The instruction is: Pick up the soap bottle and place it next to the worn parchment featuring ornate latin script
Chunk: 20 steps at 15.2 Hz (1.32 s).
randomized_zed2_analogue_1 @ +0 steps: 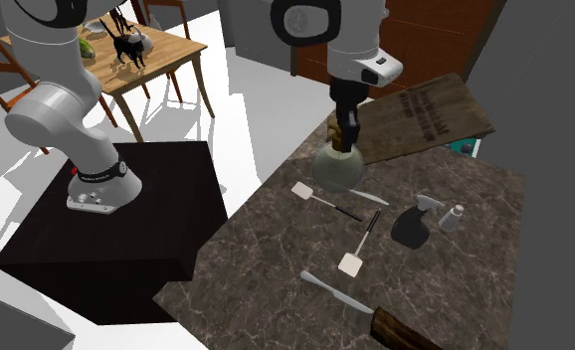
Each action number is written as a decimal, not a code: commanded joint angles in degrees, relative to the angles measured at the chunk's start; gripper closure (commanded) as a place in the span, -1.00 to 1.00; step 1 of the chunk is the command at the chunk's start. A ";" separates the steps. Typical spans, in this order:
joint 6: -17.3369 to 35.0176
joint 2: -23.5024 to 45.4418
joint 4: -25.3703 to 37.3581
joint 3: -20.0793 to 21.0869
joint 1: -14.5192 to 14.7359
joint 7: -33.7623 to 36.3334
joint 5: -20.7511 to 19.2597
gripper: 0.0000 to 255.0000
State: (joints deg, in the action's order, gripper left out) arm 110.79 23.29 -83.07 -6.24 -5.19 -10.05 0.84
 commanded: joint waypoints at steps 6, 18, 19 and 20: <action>-5.49 -0.30 5.20 -0.04 -0.06 -0.03 -0.03 1.00; -9.40 2.90 12.07 2.29 6.40 8.91 -1.44 1.00; -8.57 2.79 11.14 2.29 6.41 8.94 -1.45 1.00; -7.75 2.71 10.24 2.29 6.43 8.96 -1.46 1.00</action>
State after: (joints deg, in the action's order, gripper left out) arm 102.51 25.95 -72.40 -3.99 1.04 -1.42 -0.57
